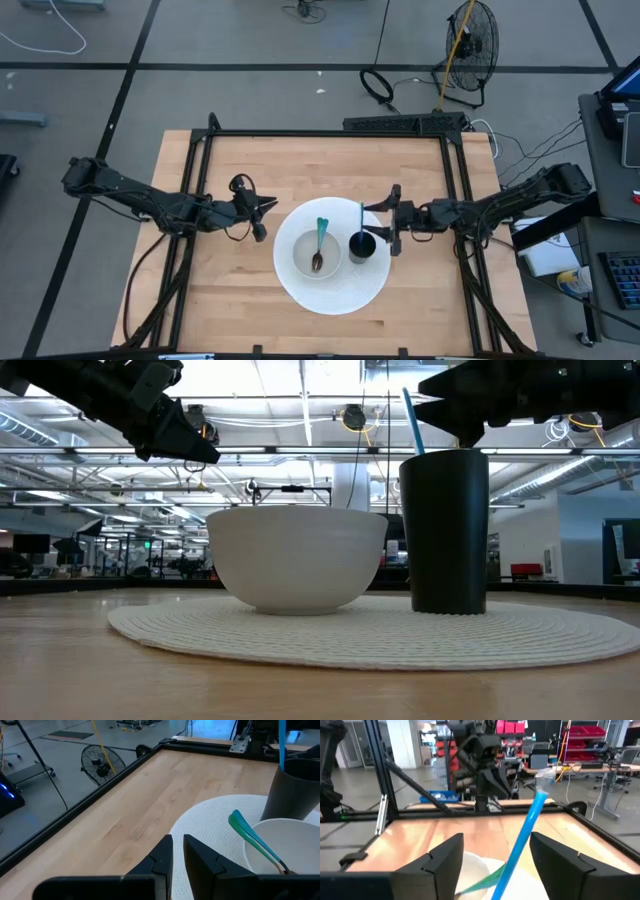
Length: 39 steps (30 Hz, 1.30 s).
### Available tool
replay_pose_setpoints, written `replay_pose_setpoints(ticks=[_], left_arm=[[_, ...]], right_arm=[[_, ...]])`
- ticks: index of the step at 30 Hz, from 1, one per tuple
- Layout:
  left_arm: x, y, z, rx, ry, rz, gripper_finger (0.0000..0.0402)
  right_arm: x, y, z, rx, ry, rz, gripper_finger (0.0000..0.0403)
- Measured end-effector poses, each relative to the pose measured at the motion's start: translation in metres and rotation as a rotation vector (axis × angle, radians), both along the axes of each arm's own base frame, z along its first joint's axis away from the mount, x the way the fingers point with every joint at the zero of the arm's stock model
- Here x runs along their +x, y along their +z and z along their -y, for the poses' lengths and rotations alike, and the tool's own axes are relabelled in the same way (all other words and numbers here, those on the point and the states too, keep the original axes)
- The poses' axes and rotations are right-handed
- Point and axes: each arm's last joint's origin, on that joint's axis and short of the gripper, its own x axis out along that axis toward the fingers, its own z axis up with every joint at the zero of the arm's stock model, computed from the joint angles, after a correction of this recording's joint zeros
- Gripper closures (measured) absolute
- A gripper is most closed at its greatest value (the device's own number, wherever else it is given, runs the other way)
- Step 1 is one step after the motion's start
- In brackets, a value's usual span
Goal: Pick & Place Utensil
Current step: Put the blue straw into the black cup on the white mat, then return to Home Position
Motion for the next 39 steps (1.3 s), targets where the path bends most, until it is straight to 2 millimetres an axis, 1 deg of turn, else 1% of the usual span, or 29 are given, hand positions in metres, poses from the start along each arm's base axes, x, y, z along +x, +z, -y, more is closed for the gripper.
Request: replay_pose_setpoints(ticks=[5,7,15,18,21,27,31,34,39], left_arm=[[0.0,0.0,0.0,0.0,0.0,0.0,0.035],[0.0,0.0,0.0,0.0,0.0,0.0,0.035],[0.0,0.0,0.0,0.001,0.0,0.0,0.035],[0.0,0.0,0.0,0.001,0.0,0.0,0.035],[0.0,0.0,0.0,0.001,-0.001,0.0,0.035],[0.0,0.0,0.0,-0.02,0.007,0.01,0.035],[0.0,0.001,0.0,-0.031,0.01,0.024,0.035],[0.001,0.001,0.0,-0.042,0.015,0.033,0.035],[0.001,0.001,0.0,-0.049,0.017,0.037,0.035]], right_arm=[[0.0,-0.001,0.001,-0.029,-0.032,-0.016,0.0156],[0.0,-0.003,0.002,-0.042,-0.071,-0.029,0.0152],[-0.001,-0.008,0.006,-0.064,-0.203,-0.085,0.0143],[-0.001,-0.008,0.006,-0.096,-0.217,-0.09,0.014],[-0.003,-0.005,0.006,-0.134,-0.213,-0.084,0.0137],[-0.007,0.001,0.003,-0.133,-0.201,-0.055,0.0137],[-0.007,0.001,-0.002,-0.126,-0.096,-0.047,0.0136],[-0.007,0.001,-0.006,-0.087,-0.011,-0.04,0.0135],[-0.009,0.004,-0.008,-0.072,0.013,-0.024,0.0134]])
